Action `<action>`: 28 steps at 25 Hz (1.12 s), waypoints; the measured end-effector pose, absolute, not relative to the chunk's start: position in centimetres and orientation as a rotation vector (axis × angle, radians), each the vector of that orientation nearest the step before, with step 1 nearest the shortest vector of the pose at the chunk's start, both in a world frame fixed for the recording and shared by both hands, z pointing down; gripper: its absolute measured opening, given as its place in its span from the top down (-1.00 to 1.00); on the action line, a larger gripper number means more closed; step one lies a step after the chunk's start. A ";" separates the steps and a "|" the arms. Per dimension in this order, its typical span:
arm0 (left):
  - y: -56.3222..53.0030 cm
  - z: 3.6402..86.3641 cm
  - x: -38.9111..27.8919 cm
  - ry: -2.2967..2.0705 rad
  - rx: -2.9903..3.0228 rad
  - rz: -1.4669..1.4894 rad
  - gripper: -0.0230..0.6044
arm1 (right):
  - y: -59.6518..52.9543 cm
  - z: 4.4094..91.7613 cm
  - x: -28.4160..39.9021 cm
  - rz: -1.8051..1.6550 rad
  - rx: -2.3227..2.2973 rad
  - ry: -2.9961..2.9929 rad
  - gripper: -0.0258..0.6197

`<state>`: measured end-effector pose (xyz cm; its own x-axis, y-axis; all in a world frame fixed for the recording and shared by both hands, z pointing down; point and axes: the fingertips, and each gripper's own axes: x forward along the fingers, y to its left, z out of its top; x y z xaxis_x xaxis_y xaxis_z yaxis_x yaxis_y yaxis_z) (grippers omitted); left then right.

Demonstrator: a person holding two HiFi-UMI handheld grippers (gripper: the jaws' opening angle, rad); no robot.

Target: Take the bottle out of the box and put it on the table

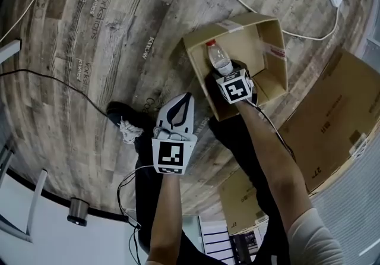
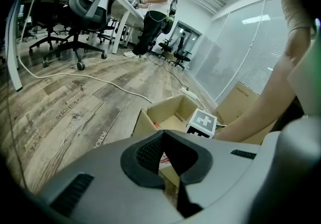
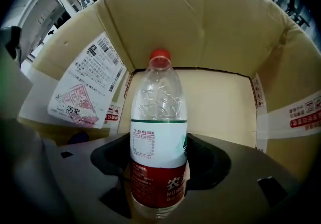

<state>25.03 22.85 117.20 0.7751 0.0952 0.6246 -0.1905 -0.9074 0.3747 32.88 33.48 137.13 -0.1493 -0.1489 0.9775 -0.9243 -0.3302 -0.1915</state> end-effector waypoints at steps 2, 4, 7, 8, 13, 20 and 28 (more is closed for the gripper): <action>22.7 117.9 24.6 -0.088 2.538 0.936 0.88 | 33.7 137.8 32.9 1.557 1.447 -1.206 -0.04; 22.4 118.5 24.1 -0.122 2.515 0.942 0.89 | 33.7 138.2 32.9 1.526 1.432 -1.170 -0.04; 22.1 118.9 23.7 -0.164 2.492 0.931 0.88 | 33.4 138.3 32.7 1.476 1.490 -1.174 -0.05; 22.2 119.0 23.7 -0.164 2.492 0.932 0.88 | 33.3 138.3 32.7 1.473 1.512 -1.189 -0.05; 22.8 119.0 23.7 -0.146 2.489 0.954 0.88 | 33.6 138.2 33.0 1.474 1.519 -1.209 -0.04; 21.1 119.1 22.9 -0.250 2.476 0.942 0.88 | 33.4 138.3 32.9 1.479 1.519 -1.192 -0.04; 22.9 116.3 23.2 -0.243 2.454 0.948 0.89 | 34.3 136.6 33.5 1.571 1.522 -1.209 -0.04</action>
